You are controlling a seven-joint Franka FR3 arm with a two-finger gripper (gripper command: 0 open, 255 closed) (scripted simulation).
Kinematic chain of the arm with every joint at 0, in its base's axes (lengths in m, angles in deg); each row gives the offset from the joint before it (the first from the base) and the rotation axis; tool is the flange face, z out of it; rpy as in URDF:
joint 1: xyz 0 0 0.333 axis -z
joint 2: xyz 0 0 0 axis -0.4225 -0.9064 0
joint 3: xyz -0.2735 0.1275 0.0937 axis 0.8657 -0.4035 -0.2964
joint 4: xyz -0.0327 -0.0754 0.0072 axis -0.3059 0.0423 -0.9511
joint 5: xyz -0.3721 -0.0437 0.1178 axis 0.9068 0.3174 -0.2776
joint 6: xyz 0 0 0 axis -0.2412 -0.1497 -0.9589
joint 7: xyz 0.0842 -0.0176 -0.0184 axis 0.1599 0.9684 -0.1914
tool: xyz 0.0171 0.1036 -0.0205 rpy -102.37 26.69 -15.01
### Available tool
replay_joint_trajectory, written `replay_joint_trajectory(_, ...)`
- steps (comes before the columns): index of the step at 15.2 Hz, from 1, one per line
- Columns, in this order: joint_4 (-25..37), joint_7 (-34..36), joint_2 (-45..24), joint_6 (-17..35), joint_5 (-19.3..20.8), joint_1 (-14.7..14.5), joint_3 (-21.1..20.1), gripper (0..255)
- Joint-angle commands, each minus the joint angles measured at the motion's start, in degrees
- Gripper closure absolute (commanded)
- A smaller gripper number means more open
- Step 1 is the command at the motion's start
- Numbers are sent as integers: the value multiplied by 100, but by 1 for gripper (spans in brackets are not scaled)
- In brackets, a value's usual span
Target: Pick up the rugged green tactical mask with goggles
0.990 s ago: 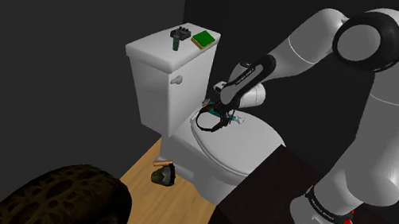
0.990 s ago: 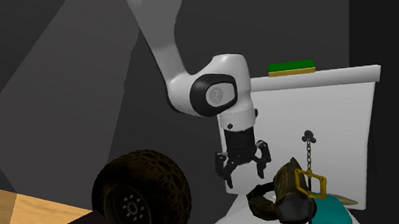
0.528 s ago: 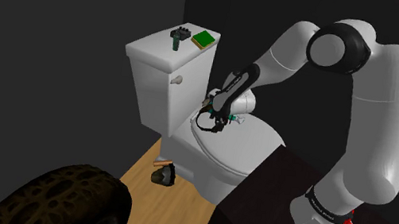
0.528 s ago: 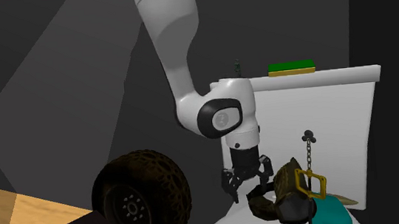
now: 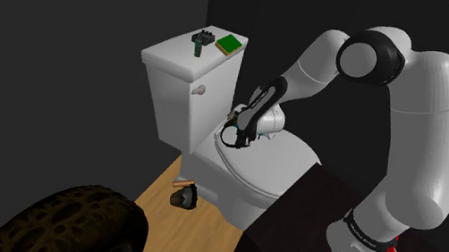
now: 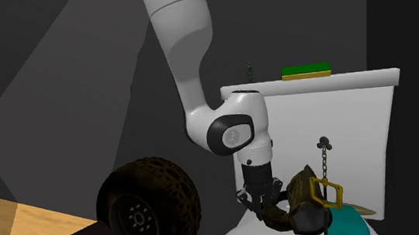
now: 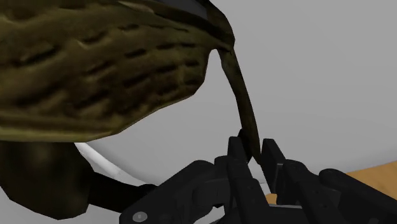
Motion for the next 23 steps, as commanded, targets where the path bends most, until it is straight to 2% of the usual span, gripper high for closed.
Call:
replay_joint_trajectory(1, -1, -1, -3, 3, -1, 1, -2, 255)
replay_joint_trajectory(7, 12, -7, -16, 2, -1, 10, -4, 255)
replay_joint_trajectory(23, -321, 417, 1177, -889, 454, -494, 609, 255)
